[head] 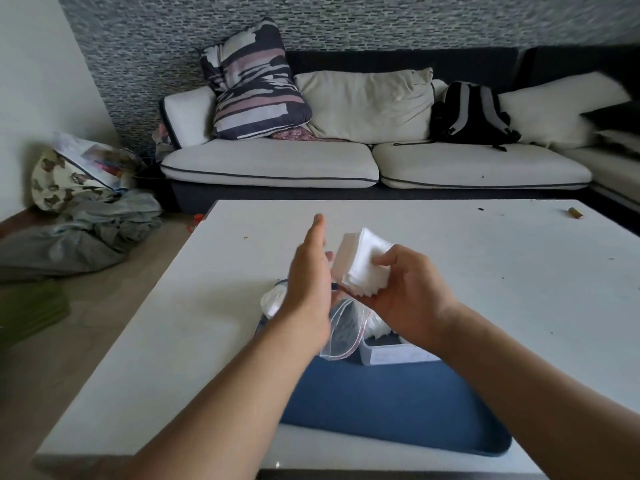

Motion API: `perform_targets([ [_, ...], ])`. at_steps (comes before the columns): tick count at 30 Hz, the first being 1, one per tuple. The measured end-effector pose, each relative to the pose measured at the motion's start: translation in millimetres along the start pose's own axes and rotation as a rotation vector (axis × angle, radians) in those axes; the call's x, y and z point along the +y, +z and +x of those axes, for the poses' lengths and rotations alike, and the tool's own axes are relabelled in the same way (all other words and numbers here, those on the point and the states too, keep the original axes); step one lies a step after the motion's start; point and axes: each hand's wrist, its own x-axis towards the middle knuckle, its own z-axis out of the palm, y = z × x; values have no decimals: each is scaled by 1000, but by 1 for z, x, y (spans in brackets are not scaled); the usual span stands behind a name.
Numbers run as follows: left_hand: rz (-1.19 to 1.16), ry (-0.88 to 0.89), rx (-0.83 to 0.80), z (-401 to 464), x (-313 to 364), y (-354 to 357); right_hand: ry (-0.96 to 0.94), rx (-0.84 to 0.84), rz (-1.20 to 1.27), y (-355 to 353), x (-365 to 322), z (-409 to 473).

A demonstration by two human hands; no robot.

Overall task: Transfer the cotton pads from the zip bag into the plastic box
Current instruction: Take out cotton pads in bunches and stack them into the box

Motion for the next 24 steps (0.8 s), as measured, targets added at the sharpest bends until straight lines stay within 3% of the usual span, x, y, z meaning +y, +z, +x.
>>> perform_targets([
  [3, -470, -173, -100, -15, -7, 11, -180, -21, -152, 13, 7, -5],
  [7, -642, -208, -126, -15, -5, 6, -506, -3, -720, 16, 14, -13],
  [11, -557, -191, -186, -9, 2, -2, -675, -13, -1029, 14, 14, -19],
  [18, -225, -128, -214, -9, -5, 8, -670, 123, -1124, 20, 10, -18],
  [24, -265, -88, -165, -10, -12, 12, -620, 120, -1144, 21, 19, -15],
])
